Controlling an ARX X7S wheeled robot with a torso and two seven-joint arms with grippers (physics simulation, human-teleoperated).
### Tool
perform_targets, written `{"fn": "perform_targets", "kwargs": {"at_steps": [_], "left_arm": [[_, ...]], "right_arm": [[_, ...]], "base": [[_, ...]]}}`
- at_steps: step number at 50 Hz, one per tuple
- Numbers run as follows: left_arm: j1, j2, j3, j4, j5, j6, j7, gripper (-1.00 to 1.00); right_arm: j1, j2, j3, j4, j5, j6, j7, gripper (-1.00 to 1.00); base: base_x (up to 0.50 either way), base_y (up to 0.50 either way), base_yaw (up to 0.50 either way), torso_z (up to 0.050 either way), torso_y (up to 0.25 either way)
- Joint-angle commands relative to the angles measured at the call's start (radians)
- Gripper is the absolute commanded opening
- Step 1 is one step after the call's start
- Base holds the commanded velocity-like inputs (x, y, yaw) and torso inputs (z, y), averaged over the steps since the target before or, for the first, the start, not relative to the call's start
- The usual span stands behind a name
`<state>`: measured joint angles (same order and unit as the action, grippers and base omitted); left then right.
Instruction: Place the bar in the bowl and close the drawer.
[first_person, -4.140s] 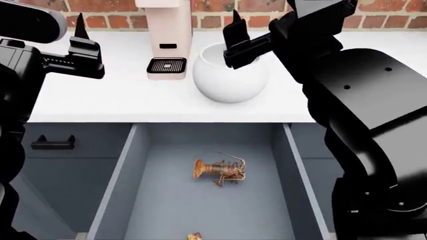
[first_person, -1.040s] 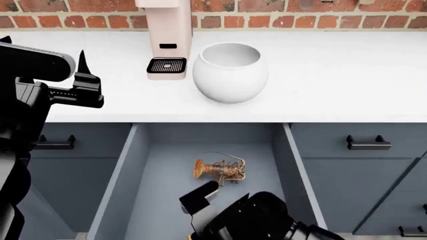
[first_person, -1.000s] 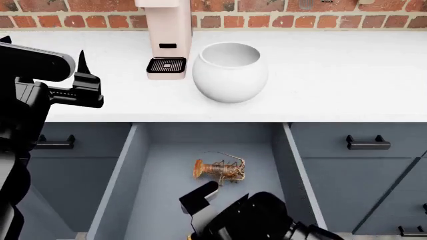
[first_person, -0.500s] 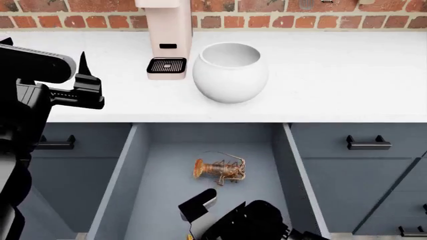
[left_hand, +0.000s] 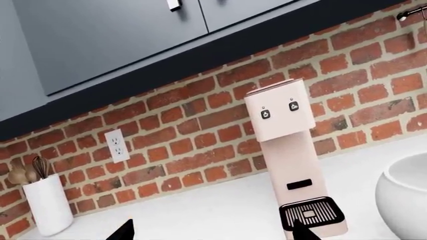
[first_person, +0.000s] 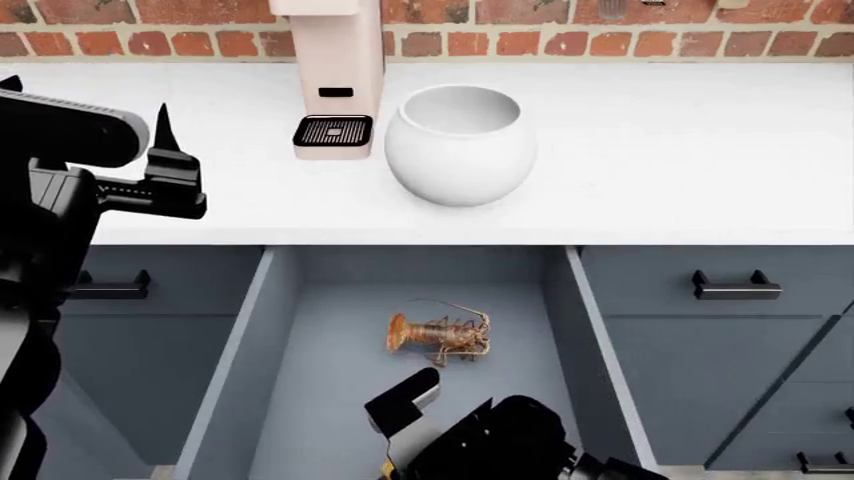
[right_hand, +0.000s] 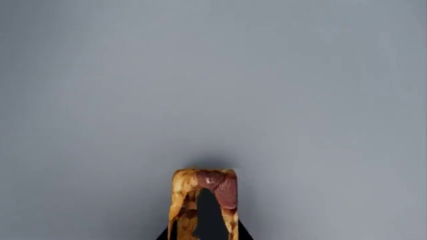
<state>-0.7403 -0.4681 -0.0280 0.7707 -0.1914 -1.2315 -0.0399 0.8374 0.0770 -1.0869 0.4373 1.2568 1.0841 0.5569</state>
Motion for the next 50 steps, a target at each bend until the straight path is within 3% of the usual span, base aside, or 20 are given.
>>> {"fn": "perform_targets", "kwargs": {"at_steps": [1,21,37,50], "left_arm": [[0.007,-0.002,-0.008,0.006,-0.004,-0.001,-0.001,1.0],[0.029,0.003,-0.003,0.0,-0.007,0.018,-0.005,1.0],[0.011,-0.004,0.005,0.01,-0.015,-0.005,-0.006,1.0],[0.002,-0.008,0.002,0.013,-0.018,-0.013,-0.008,1.0]], "right_arm": [[-0.004,0.01,-0.009,-0.03,0.092,0.01,0.022,-1.0],[0.153,0.096,0.106,-0.314,0.356,0.195,0.297,-1.0],[0.367,0.119,0.196,-0.373,0.566,0.243,0.435,-1.0],[0.593,0.155,0.287,-0.314,0.449,0.206,0.286,-1.0]], "base": [[0.0,0.0,0.0,0.0,0.0],[0.0,0.0,0.0,0.0,0.0],[0.0,0.0,0.0,0.0,0.0],[0.0,0.0,0.0,0.0,0.0]]}}
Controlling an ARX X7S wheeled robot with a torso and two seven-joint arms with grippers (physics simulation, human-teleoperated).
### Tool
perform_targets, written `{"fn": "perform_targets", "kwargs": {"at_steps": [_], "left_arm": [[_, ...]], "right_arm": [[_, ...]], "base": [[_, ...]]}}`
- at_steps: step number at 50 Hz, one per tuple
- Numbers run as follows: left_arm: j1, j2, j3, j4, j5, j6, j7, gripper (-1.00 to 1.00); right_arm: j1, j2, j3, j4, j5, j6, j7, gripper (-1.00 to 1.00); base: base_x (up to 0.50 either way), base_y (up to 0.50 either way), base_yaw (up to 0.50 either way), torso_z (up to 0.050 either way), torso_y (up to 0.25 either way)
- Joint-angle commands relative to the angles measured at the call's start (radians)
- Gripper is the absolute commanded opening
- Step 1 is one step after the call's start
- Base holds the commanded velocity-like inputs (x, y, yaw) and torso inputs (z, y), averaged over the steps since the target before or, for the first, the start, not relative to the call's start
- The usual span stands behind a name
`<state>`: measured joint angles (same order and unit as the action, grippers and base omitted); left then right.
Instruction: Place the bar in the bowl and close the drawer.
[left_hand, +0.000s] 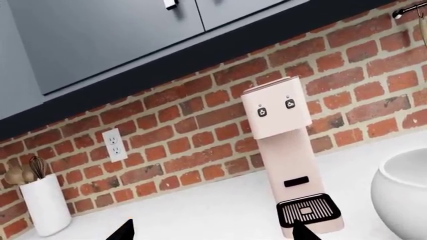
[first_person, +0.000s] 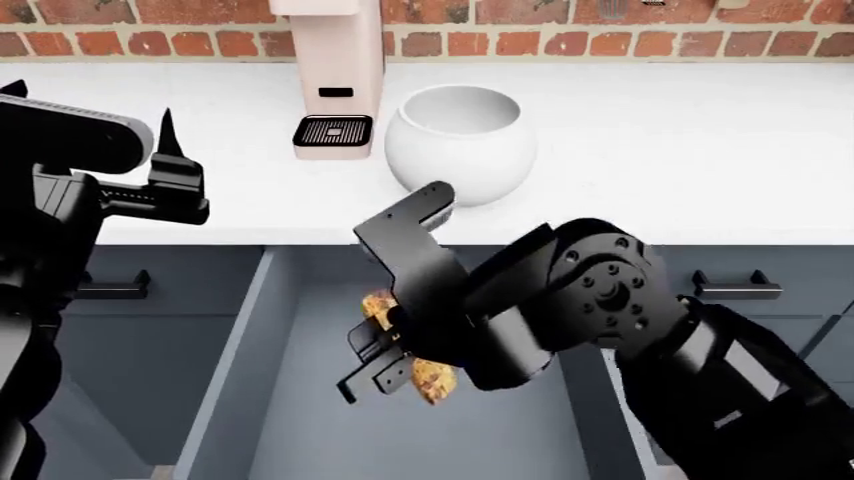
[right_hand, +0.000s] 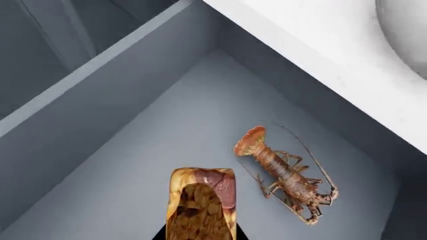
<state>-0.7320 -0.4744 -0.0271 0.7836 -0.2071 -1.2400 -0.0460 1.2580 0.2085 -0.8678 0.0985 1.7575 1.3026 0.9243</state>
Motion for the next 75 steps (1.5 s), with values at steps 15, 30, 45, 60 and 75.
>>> {"fn": "perform_targets", "kwargs": {"at_steps": [15,30,45,60,75], "left_arm": [[-0.001,0.013,0.003,-0.009,-0.007,0.013,-0.009,1.0],[-0.002,0.011,0.007,0.008,-0.014,0.0,-0.011,1.0],[-0.015,0.017,-0.019,0.023,-0.035,-0.02,-0.001,1.0],[-0.028,0.017,-0.05,0.048,-0.056,-0.046,0.009,1.0],[-0.053,0.008,-0.024,0.057,-0.071,-0.053,0.017,1.0]], "right_arm": [[0.339,0.011,0.026,0.226,-0.529,-0.394,-0.547,-1.0],[0.413,-0.208,-0.169,0.933,-0.773,-1.024,-0.84,-1.0],[0.409,-0.208,-0.677,1.091,-0.275,-1.464,-0.759,-1.0],[0.362,-0.208,-0.69,1.099,-0.252,-1.527,-0.707,-1.0],[0.34,-0.208,-0.692,1.102,-0.26,-1.572,-0.702,-1.0]], "base": [[0.0,0.0,0.0,0.0,0.0],[0.0,0.0,0.0,0.0,0.0],[0.0,0.0,0.0,0.0,0.0],[0.0,0.0,0.0,0.0,0.0],[0.0,0.0,0.0,0.0,0.0]]}}
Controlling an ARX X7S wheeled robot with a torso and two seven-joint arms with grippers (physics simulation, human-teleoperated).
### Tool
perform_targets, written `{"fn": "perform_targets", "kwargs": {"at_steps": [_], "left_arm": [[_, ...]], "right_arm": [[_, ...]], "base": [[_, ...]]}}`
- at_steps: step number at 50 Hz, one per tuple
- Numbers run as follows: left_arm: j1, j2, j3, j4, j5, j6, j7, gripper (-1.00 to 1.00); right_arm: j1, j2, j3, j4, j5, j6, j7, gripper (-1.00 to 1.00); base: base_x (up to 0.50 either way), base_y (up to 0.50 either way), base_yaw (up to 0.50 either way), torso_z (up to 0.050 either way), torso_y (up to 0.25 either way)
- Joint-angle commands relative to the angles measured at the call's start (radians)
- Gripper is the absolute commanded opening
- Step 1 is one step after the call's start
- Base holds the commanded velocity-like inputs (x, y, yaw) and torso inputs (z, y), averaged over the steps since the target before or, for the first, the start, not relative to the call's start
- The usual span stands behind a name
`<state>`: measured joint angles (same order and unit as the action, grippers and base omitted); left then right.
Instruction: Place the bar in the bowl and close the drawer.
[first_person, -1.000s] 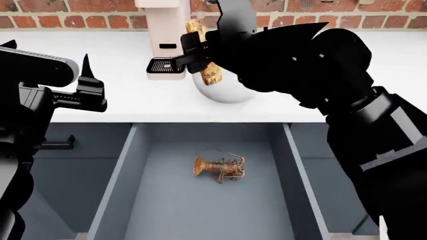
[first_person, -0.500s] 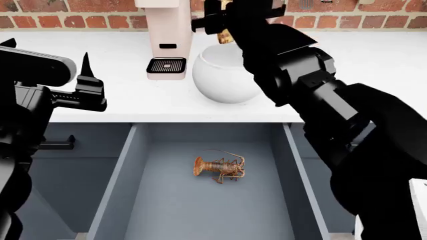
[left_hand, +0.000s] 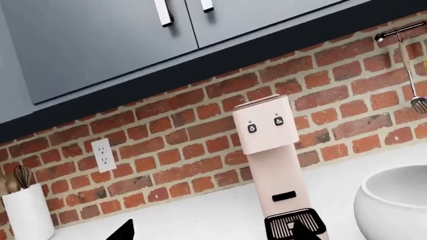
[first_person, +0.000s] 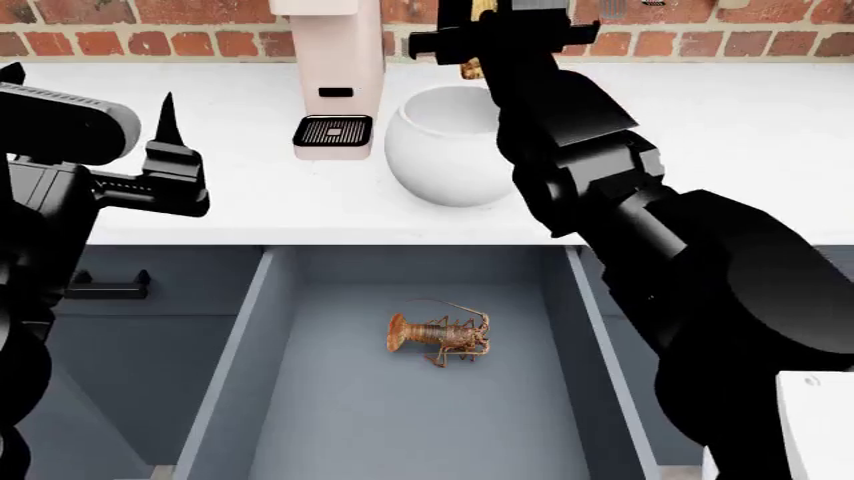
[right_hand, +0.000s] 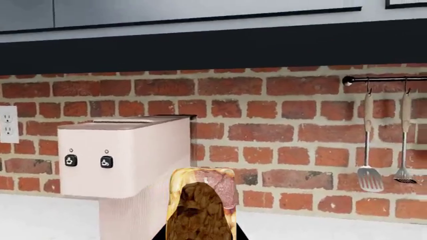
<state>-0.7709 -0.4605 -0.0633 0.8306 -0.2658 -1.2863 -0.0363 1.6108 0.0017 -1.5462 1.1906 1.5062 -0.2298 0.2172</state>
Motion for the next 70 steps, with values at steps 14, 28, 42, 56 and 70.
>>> {"fn": "perform_targets", "kwargs": {"at_steps": [14,28,42,56,70], "left_arm": [[-0.021,-0.006,0.01,0.02,-0.023,-0.011,0.009,1.0],[-0.015,-0.003,0.007,0.008,-0.023,0.0,0.0,1.0],[-0.016,0.002,-0.008,0.005,-0.029,-0.008,-0.005,1.0],[-0.013,0.002,-0.001,-0.004,-0.028,-0.003,-0.015,1.0],[0.0,0.008,-0.008,-0.004,-0.034,0.014,-0.017,1.0]], "right_arm": [[-0.007,-0.002,-0.009,0.011,-0.023,-0.043,-0.004,-1.0],[0.0,-0.002,-0.006,0.007,-0.047,-0.043,-0.011,-1.0],[0.005,-0.002,-0.005,0.001,-0.049,-0.025,-0.008,1.0],[0.001,-0.002,-0.007,-0.003,-0.036,-0.017,-0.008,1.0],[0.002,-0.002,-0.007,-0.001,-0.032,-0.022,-0.005,1.0]], "base": [[0.0,0.0,0.0,0.0,-0.157],[0.0,0.0,0.0,0.0,-0.142],[0.0,0.0,0.0,0.0,0.0],[0.0,0.0,0.0,0.0,0.0],[0.0,0.0,0.0,0.0,0.036]]}}
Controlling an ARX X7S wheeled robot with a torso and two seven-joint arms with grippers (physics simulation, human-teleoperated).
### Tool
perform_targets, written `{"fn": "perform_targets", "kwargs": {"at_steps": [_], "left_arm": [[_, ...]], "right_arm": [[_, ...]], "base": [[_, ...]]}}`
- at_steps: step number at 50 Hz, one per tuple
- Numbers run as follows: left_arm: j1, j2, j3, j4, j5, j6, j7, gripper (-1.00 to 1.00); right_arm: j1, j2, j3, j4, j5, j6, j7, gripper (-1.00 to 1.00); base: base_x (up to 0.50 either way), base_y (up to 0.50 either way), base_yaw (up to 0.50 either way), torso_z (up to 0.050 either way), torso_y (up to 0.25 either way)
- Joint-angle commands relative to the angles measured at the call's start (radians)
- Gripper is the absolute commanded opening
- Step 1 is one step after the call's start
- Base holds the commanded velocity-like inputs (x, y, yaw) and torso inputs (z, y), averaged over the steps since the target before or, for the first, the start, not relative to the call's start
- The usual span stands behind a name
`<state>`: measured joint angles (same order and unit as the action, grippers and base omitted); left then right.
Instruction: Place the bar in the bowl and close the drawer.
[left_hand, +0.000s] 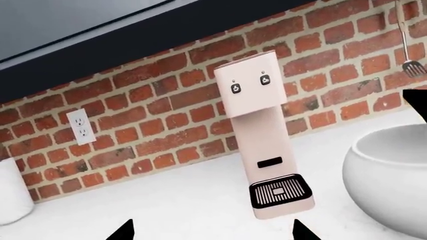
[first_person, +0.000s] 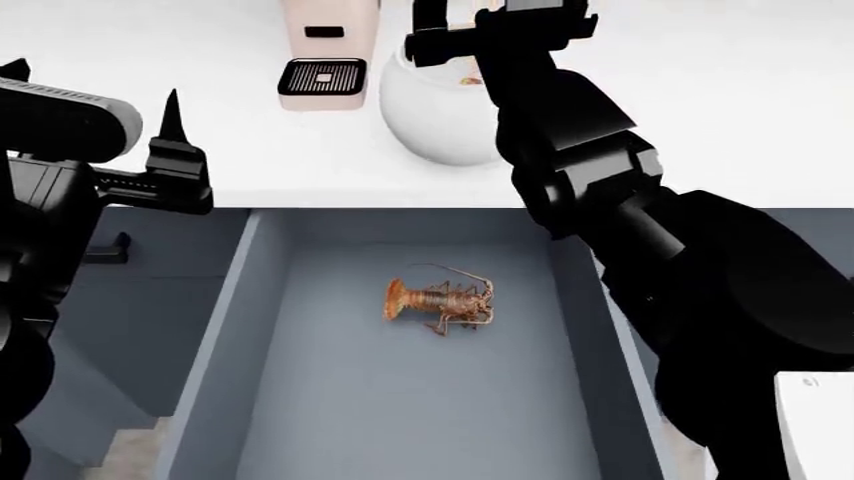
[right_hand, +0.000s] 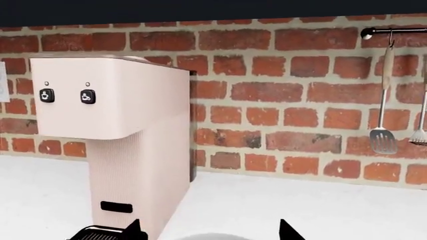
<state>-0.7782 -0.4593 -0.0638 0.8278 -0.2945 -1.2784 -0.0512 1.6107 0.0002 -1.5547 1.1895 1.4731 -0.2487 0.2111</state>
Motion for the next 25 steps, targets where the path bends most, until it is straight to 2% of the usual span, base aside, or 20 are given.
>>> {"fn": "perform_targets", "kwargs": {"at_steps": [1,11,20,25], "left_arm": [[0.008,0.009,-0.01,-0.002,-0.007,0.008,-0.002,1.0],[0.011,0.012,-0.013,0.0,-0.012,0.013,-0.003,1.0],[0.005,0.013,-0.019,0.011,-0.021,-0.008,-0.006,1.0],[0.005,0.013,-0.015,0.012,-0.022,-0.007,-0.008,1.0]], "right_arm": [[0.002,0.0,0.001,0.0,0.0,-0.004,0.001,1.0],[0.03,0.0,0.001,0.022,0.057,-0.021,-0.044,1.0],[0.091,0.0,-0.013,0.03,0.18,0.066,-0.136,1.0],[0.123,0.0,-0.031,0.04,0.171,0.078,-0.146,1.0]], "base": [[0.0,0.0,0.0,0.0,0.25],[0.0,0.0,0.0,0.0,0.25],[0.0,0.0,0.0,0.0,0.25],[0.0,0.0,0.0,0.0,0.25]]}}
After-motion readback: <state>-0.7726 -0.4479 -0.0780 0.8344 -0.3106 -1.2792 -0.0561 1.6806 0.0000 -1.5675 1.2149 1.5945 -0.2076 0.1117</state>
